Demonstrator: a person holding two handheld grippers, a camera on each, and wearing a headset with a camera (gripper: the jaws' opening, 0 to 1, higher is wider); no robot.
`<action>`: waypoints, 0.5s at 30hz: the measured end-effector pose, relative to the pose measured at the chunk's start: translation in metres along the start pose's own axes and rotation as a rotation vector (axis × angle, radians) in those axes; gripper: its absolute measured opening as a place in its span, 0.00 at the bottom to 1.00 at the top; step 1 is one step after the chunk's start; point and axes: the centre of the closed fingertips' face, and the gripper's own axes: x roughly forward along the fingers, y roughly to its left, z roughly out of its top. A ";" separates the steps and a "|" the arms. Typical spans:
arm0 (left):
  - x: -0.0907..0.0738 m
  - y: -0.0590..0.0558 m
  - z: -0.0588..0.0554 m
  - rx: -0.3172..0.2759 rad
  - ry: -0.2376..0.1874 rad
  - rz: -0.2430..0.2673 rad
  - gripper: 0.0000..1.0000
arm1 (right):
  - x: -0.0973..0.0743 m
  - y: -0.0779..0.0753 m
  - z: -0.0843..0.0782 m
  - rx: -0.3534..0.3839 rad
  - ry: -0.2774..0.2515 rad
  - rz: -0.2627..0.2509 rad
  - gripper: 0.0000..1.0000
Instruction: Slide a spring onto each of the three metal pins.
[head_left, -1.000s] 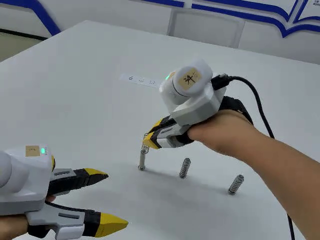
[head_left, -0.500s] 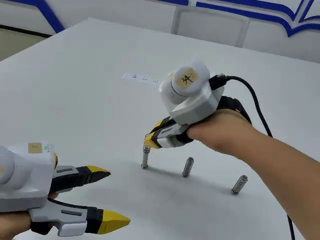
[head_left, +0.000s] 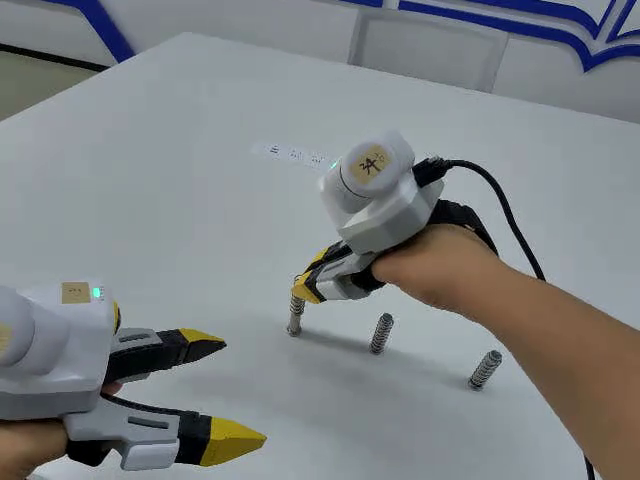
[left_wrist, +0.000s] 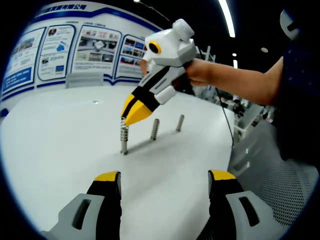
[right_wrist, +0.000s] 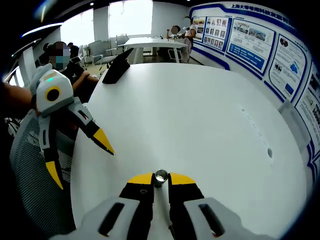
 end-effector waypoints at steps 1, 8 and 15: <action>0.000 0.000 0.000 0.000 0.001 0.000 0.72 | 0.001 -0.001 -0.001 0.004 0.002 0.002 0.12; 0.000 0.000 -0.001 -0.001 0.004 -0.002 0.72 | 0.009 0.001 -0.008 0.024 0.018 0.014 0.12; 0.000 0.000 -0.002 -0.004 0.005 -0.001 0.72 | 0.015 0.004 -0.014 0.027 0.029 0.020 0.12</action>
